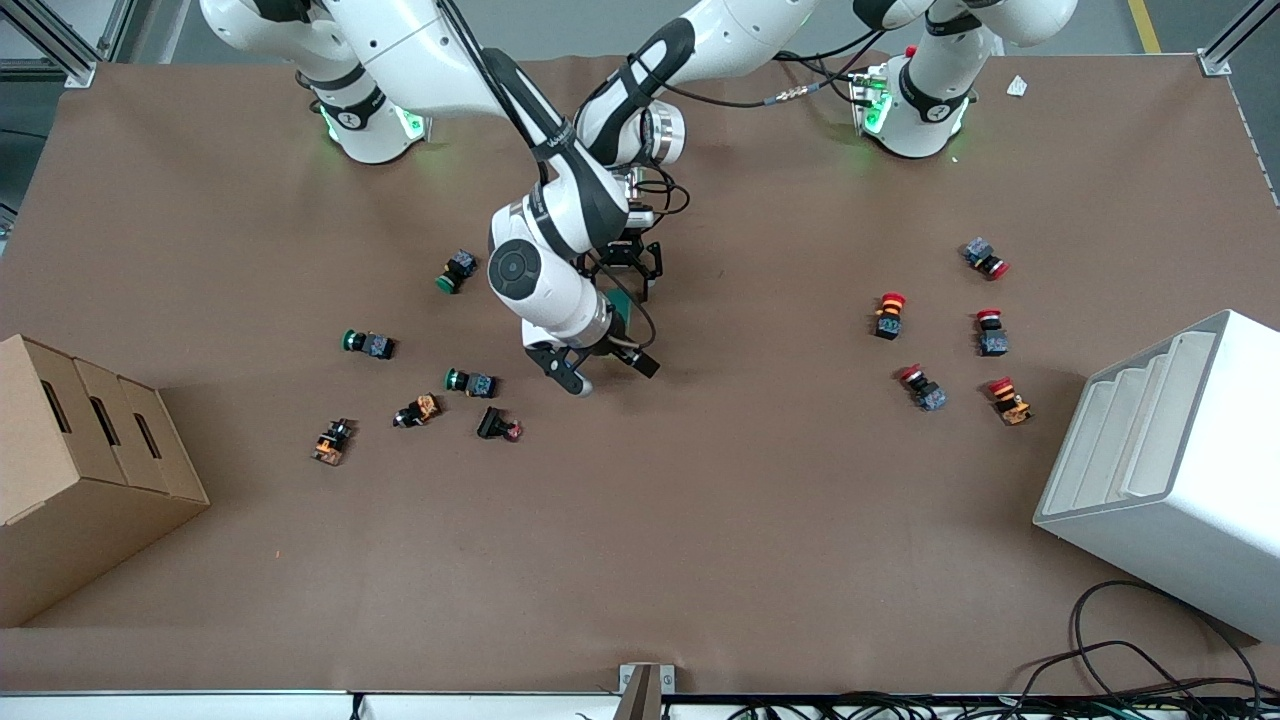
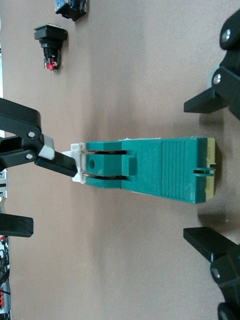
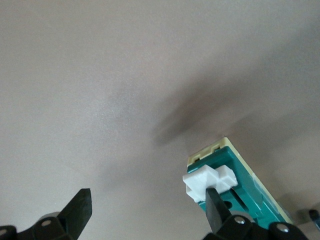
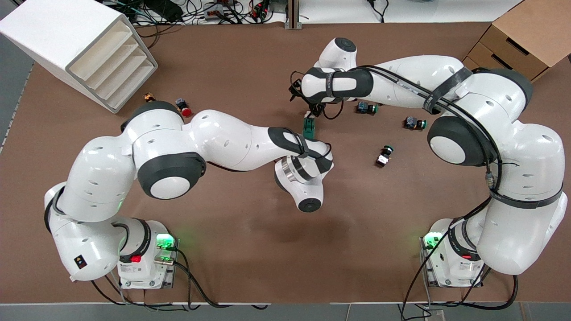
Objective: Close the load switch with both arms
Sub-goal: 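Withdraw the right gripper from the handle while the left gripper holds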
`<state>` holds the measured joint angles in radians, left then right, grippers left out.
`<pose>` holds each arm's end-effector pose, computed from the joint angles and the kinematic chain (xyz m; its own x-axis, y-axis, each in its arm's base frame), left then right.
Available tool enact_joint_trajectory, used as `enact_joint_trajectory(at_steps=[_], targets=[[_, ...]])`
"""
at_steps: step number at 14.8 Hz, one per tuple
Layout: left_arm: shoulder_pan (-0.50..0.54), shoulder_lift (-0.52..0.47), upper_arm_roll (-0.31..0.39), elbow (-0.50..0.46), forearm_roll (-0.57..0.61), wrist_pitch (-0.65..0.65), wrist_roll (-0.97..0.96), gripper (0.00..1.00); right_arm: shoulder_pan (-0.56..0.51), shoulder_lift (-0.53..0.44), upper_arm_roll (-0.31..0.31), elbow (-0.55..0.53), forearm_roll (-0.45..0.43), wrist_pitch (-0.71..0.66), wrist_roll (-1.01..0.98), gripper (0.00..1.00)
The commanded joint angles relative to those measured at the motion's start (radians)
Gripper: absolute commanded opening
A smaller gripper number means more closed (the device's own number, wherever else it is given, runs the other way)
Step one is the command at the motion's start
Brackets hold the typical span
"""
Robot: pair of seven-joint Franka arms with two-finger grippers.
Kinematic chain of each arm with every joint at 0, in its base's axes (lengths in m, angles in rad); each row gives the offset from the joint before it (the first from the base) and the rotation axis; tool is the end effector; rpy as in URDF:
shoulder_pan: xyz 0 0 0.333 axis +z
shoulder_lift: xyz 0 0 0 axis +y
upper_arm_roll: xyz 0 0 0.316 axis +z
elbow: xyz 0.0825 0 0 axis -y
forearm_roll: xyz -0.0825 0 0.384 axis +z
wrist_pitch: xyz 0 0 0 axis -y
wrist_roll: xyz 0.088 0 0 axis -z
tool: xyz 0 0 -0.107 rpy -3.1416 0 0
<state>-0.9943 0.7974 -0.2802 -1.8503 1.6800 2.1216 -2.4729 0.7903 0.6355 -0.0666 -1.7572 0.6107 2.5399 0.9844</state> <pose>0.2221 -0.5678 0.0906 0.5684 -0.0401 0.8218 -0.0538 -0.9985 -0.0115 0.5092 0.4465 0.2199 0.7435 -0.6151 -0.2625 -0.6682 -0.7000 -0.2522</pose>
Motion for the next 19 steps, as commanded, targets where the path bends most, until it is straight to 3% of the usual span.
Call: enact_joint_trajectory(at_steps=[1,8,10,12,15,19], targets=[[-0.003,0.029,0.004,-0.010,0.010,0.015,-0.009,1.00,-0.022,0.033,0.005,0.031,0.000,0.010,-0.043,1.00],[0.016,-0.009,0.003,-0.007,0.004,0.027,0.034,0.99,-0.074,0.021,-0.009,0.022,-0.003,-0.006,-0.183,1.00],[0.055,-0.029,-0.002,-0.003,-0.005,0.055,0.072,0.99,-0.121,0.001,-0.021,0.019,-0.011,-0.094,-0.261,1.00],[0.081,-0.058,-0.007,-0.003,-0.044,0.087,0.080,0.99,-0.157,-0.062,-0.079,0.019,-0.029,-0.224,-0.372,1.00],[0.091,-0.093,-0.011,-0.001,-0.176,0.087,0.181,0.99,-0.192,-0.134,-0.188,0.025,-0.121,-0.422,-0.530,1.00],[0.120,-0.148,-0.011,0.054,-0.414,0.087,0.429,0.99,-0.345,-0.232,-0.193,0.036,-0.357,-0.599,-0.729,1.00]])
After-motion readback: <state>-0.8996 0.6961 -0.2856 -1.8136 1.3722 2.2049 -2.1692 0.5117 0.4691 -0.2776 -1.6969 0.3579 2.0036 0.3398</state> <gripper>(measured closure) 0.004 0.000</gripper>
